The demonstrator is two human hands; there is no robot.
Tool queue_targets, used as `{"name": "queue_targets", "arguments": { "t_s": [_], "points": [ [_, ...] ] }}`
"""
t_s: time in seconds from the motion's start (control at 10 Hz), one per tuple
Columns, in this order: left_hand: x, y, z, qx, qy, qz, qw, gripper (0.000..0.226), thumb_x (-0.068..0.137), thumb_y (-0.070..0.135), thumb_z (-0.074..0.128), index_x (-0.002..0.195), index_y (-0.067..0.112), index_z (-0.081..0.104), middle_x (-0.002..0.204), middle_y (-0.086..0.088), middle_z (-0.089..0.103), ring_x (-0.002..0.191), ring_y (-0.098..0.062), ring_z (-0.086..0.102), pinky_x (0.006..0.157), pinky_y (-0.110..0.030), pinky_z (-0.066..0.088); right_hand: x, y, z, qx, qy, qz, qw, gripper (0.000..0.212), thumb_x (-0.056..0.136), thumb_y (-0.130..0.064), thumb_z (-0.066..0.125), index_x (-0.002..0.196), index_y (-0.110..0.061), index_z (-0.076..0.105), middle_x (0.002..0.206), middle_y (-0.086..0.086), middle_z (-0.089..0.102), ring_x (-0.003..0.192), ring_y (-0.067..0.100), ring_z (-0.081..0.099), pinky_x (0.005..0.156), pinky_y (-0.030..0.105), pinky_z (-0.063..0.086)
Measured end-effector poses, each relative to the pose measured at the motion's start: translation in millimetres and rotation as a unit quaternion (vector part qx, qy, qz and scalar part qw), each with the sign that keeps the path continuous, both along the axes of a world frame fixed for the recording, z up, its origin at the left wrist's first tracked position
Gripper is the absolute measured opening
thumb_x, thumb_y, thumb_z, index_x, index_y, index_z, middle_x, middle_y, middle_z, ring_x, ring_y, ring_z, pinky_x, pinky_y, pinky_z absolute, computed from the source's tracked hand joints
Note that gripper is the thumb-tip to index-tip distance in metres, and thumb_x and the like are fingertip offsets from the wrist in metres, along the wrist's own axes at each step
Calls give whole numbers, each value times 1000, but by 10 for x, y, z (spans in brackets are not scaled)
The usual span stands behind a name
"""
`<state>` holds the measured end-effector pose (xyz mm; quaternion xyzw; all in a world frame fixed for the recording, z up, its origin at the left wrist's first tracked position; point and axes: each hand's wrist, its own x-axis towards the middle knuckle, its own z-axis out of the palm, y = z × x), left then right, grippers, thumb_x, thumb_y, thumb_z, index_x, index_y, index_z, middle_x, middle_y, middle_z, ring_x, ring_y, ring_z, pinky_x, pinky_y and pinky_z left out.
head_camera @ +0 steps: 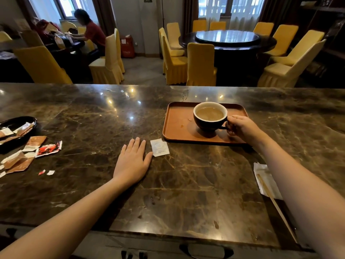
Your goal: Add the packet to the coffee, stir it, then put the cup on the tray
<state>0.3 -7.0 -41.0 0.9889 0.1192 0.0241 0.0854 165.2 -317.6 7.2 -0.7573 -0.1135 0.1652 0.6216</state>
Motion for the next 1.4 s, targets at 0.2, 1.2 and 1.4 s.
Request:
{"name": "queue_targets", "arguments": {
  "t_s": [0.2,1.2,1.4],
  "points": [
    [-3,-9,-4,-2,3,2,1000,62,94,50,20,147,18,14,159,-4,9,147,-18,4,119,-37,4,67,31,-31,5,16,17,1000,23,93,-24,45,75,-11,50,71,8,48,59,15,48,54,22,42],
    [-25,-27,32,-7,1,7,1000,62,94,49,23,147,18,13,158,-4,9,147,-18,3,119,-37,4,146,22,23,-156,-204,-35,966,29,90,-11,51,118,-9,59,99,7,65,80,19,66,59,14,55],
    [-22,-31,48,-33,-17,16,999,62,94,49,25,147,18,14,158,-3,11,146,-17,6,118,-36,5,84,27,-5,-186,-194,-87,959,41,92,-24,48,131,-11,47,119,7,58,93,21,62,65,17,52]
  ]
}}
